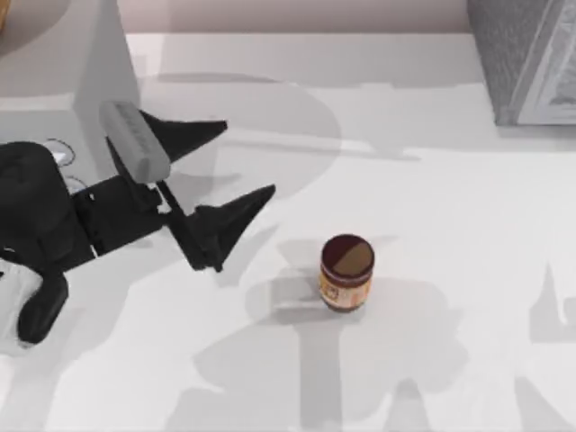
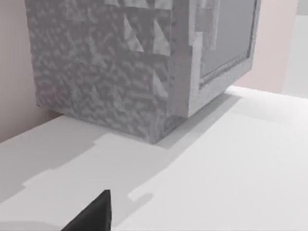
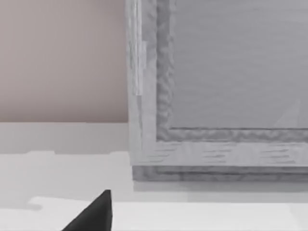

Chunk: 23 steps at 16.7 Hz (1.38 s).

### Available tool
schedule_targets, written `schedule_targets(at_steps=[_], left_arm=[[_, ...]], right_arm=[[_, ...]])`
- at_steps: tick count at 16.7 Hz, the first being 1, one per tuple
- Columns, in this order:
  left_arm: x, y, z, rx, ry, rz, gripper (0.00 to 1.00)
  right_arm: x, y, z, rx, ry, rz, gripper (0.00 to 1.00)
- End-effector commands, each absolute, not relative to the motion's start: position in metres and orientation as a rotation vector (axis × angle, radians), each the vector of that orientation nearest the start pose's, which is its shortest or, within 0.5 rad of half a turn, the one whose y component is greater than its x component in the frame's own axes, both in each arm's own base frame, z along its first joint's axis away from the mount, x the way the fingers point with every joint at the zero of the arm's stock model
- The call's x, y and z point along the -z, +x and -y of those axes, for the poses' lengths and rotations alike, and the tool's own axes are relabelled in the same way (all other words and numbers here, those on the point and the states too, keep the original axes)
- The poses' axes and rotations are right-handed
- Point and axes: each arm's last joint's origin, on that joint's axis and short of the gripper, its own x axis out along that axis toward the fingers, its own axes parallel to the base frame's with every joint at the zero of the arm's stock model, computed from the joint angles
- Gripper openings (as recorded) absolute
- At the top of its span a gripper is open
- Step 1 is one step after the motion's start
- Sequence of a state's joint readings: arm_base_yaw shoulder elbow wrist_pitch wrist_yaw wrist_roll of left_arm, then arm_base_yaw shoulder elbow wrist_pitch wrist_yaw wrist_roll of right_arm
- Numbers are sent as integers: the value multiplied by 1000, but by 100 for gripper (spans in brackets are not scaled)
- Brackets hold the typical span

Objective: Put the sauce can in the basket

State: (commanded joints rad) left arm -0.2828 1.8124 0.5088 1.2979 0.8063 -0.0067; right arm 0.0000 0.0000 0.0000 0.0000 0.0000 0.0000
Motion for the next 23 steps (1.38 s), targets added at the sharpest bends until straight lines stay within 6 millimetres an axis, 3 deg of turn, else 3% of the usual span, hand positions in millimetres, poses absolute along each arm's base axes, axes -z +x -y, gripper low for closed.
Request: schedule_targets(at_steps=[6, 10, 16, 17, 18, 23], left_arm=[[-47, 296, 134, 1336, -9, -4, 100], [-11, 291, 141, 1434, -2, 0, 100], [-5, 289, 142, 1449, -1, 0, 100], [8, 292, 140, 1430, -6, -36, 100], [7, 292, 141, 1433, -4, -30, 100], [-1, 298, 170, 1450, 1, 1, 100]], right_arm=[[-160, 106, 1, 0, 0, 0, 100], [-160, 106, 1, 0, 0, 0, 100], [-160, 106, 1, 0, 0, 0, 100], [-160, 106, 1, 0, 0, 0, 100], [-160, 106, 1, 0, 0, 0, 100], [-160, 106, 1, 0, 0, 0, 100]])
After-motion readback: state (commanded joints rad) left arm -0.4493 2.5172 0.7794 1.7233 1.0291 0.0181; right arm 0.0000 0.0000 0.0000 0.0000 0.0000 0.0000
